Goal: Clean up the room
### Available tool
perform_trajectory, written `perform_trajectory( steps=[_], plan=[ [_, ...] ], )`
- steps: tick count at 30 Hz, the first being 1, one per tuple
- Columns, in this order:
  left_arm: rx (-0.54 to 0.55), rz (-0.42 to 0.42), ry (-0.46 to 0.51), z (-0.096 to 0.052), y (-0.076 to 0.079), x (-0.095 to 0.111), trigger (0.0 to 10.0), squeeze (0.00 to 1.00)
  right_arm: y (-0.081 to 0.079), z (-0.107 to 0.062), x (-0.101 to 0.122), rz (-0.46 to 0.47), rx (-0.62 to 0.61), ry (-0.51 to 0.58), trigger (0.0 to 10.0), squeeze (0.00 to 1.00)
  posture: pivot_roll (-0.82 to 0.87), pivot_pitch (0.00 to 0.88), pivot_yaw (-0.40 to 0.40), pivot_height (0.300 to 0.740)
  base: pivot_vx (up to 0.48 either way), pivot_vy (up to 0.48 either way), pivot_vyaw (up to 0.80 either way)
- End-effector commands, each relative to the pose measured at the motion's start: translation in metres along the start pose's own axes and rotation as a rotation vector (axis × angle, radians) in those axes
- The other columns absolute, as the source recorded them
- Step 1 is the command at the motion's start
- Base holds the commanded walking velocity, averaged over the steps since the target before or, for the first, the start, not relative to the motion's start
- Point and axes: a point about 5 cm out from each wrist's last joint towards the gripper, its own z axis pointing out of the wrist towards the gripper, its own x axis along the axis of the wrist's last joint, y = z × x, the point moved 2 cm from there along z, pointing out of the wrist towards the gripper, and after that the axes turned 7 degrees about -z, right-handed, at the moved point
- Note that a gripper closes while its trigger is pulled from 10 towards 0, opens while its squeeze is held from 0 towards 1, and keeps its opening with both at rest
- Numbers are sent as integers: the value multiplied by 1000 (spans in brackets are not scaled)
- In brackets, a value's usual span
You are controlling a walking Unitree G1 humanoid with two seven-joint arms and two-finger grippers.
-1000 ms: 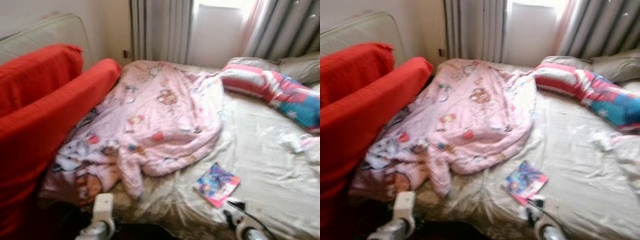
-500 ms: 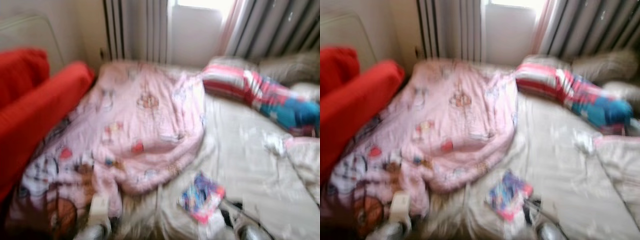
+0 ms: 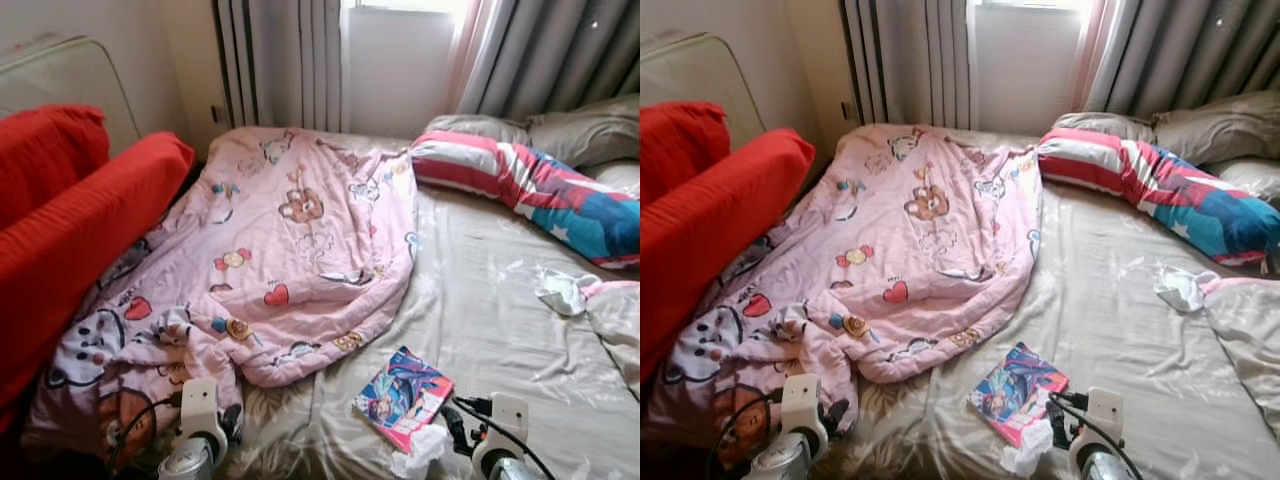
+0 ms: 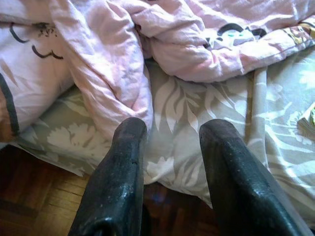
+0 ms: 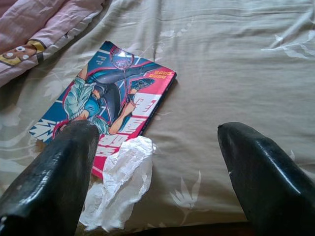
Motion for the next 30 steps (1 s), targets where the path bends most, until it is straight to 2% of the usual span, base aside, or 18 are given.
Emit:
perform_trajectory(
  steps=[1,6,14,22,30],
  plan=[
    [4,-5,10,0,-1,1,10000,0,-1,0,0,-1,6,-2,10000,0,19,0,-36,740,0,0,0],
    [0,0,20,0,-2,3,10000,0,-3,1,0,-2,12,-6,10000,0,15,0,-31,740,0,0,0],
    [-14,-5,34,0,-2,6,10000,0,-3,1,1,-4,15,-7,10000,0,17,0,-28,707,0,0,0],
    [-17,3,39,1,-3,10,10000,0,-6,2,2,-6,21,-12,10000,0,16,0,-23,652,0,0,0],
    [-27,14,16,1,-3,7,10000,0,-5,2,0,-8,9,-29,10000,0,16,0,-15,652,0,0,0]
  ],
)
